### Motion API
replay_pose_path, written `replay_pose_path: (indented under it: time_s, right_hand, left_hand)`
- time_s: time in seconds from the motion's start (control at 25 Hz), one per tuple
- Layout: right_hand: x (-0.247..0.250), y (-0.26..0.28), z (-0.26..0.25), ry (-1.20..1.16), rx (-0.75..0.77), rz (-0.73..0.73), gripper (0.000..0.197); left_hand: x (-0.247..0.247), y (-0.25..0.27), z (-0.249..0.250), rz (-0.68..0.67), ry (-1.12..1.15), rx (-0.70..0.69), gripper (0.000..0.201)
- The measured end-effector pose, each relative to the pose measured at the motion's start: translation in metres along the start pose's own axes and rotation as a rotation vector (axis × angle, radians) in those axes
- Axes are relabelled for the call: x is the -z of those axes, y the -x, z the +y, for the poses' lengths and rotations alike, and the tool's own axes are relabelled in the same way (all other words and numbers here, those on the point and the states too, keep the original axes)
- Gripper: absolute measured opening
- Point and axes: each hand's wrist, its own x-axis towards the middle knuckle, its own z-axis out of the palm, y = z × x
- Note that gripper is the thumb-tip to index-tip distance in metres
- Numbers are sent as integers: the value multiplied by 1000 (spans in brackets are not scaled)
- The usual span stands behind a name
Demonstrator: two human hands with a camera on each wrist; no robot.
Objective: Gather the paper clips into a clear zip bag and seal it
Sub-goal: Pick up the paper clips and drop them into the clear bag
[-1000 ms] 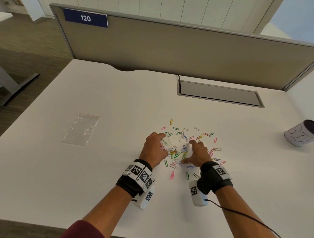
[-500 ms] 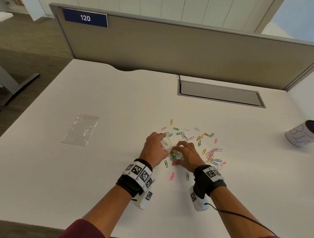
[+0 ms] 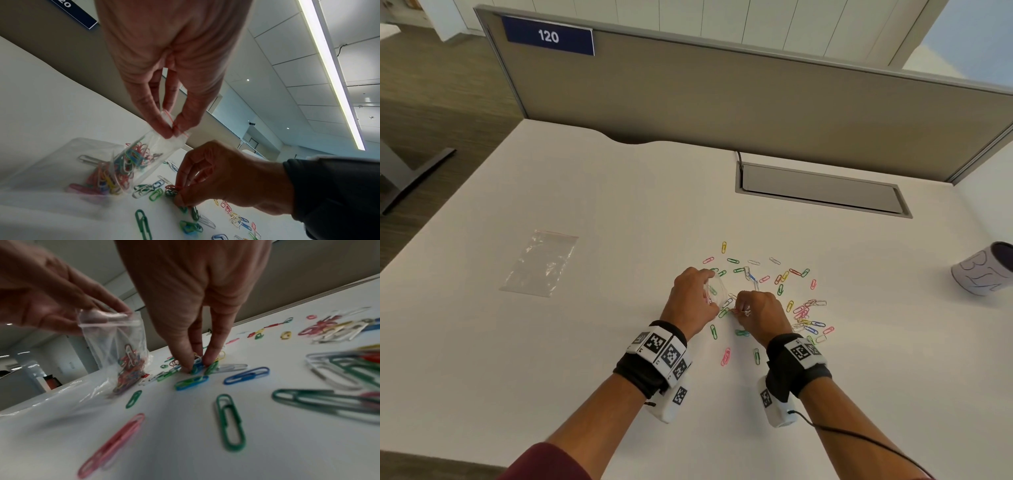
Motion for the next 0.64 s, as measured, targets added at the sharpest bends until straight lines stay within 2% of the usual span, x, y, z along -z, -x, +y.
replay_pose_path:
  time_s: [0.12,0.24,0.32,0.4,0.48,0.64]
  right_hand:
    - [3,4,6,-252,-170,38,4]
    - [12,8,7,-601,-349,59,10]
    - [24,11,1,-919,-376,51,19]
    - [39,11,-11,-1093,-341,4,24]
    - [52,5,-25,-982,-288,-61,23]
    - [56,-11,-47,-478,-262,-121,19]
  left_hand:
    - [0,-1,-1,-2,5,-2,63]
    - [0,0,-1,-5,1,-10,63]
    - [-1,0,-1,-8,9,-11,63]
    - [-2,0,-1,-9,15,-14,63]
    - [-3,0,0,-9,27,-15,62]
    - [-5,-1,3,-16,42,-7,63]
